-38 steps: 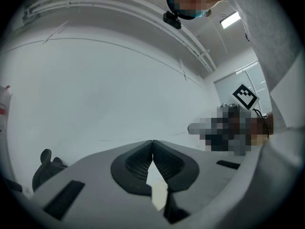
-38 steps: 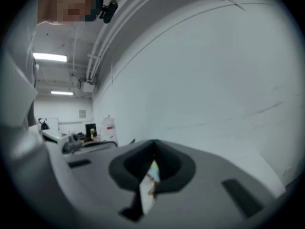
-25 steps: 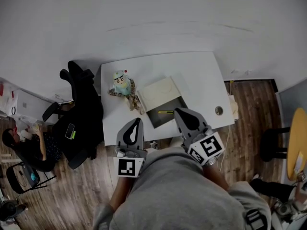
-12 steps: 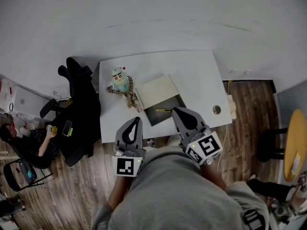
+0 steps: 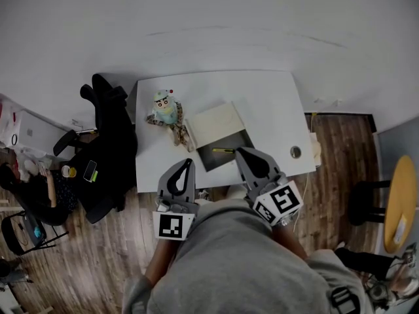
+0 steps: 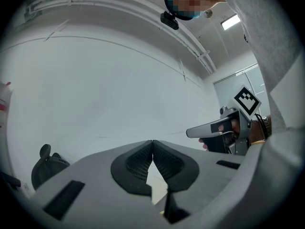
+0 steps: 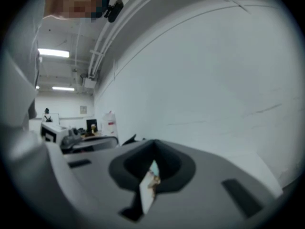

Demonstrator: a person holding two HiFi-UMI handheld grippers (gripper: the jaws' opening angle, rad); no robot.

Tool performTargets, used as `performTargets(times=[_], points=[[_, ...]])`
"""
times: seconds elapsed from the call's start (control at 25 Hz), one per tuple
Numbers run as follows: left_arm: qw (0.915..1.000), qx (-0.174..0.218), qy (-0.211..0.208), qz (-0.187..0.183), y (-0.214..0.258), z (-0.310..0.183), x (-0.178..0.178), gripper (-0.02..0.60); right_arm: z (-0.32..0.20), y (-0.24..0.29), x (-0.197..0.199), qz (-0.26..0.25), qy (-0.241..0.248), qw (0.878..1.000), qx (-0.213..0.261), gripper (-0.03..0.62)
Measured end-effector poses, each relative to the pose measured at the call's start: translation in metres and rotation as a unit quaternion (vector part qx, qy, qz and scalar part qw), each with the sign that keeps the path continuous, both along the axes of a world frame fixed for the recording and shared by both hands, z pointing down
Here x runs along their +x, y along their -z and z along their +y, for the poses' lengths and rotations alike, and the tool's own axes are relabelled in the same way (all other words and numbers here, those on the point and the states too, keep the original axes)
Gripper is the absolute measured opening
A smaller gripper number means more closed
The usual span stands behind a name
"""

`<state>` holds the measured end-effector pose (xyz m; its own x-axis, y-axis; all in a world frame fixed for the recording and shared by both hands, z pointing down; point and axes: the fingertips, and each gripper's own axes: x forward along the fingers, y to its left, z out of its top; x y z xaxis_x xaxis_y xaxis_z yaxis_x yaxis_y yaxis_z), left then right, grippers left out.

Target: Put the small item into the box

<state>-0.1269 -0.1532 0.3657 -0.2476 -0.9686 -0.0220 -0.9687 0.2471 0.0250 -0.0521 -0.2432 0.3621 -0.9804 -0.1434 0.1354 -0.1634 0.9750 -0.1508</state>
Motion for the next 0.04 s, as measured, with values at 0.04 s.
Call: performTargets(times=[0.04], points=[[1.0, 0.0, 0.0, 0.0, 0.0, 0.0, -0.0004, 0.032, -0.0002, -0.0004, -0.0001, 0.0, 0.0, 1.0, 0.0, 0.032]])
